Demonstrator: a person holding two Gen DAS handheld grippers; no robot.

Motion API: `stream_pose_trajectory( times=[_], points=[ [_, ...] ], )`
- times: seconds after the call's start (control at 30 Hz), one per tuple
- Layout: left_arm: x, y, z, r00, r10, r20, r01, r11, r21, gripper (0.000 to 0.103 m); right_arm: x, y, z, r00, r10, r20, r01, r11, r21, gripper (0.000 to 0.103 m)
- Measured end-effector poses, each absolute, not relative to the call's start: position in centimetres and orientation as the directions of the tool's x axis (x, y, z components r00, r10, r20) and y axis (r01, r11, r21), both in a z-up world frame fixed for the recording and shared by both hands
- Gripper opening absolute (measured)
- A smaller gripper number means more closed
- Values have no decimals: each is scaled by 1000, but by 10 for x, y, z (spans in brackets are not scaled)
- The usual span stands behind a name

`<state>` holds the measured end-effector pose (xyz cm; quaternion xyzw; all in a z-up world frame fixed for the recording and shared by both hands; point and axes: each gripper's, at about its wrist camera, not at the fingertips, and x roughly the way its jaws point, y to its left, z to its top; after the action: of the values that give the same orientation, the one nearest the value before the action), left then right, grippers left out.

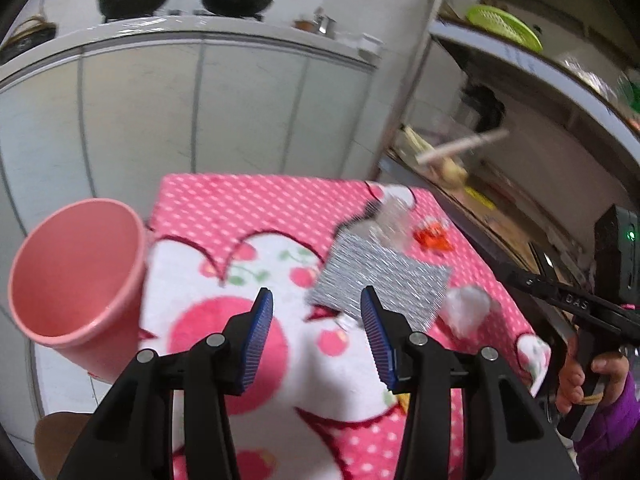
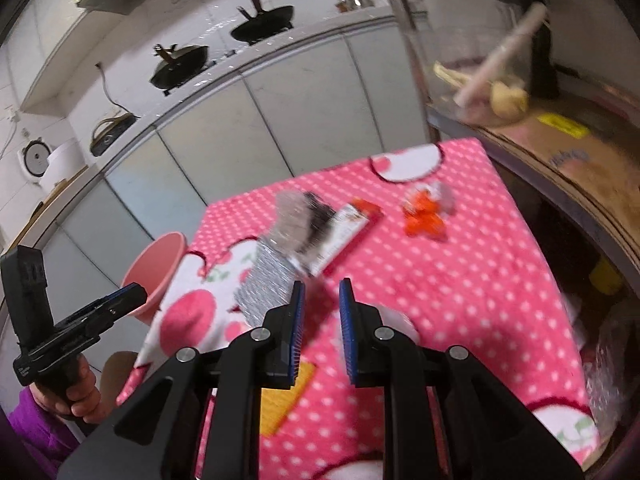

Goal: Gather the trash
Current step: 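Move both tools back over the table toward the remaining trash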

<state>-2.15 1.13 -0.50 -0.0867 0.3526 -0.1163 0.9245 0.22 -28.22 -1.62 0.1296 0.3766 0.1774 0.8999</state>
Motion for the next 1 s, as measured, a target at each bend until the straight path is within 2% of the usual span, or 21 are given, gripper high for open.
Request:
stream_pose_trajectory(
  times=[0.5, 0.83, 1.0],
  points=[
    [-12, -54, -45, 518, -420, -745, 351, 899, -263, 45, 2, -305, -41, 632, 398, -665, -179, 910, 375, 18],
    [-13, -78, -64, 418, -416, -807, 390, 885, -254, 45, -2, -308, -49, 607, 424, -672, -190, 898, 396, 18],
    [-14, -86, -72, 382, -411, -828, 406, 879, -249, 37, -2, -313, -47, 611, 429, -666, -176, 893, 414, 18]
  ],
)
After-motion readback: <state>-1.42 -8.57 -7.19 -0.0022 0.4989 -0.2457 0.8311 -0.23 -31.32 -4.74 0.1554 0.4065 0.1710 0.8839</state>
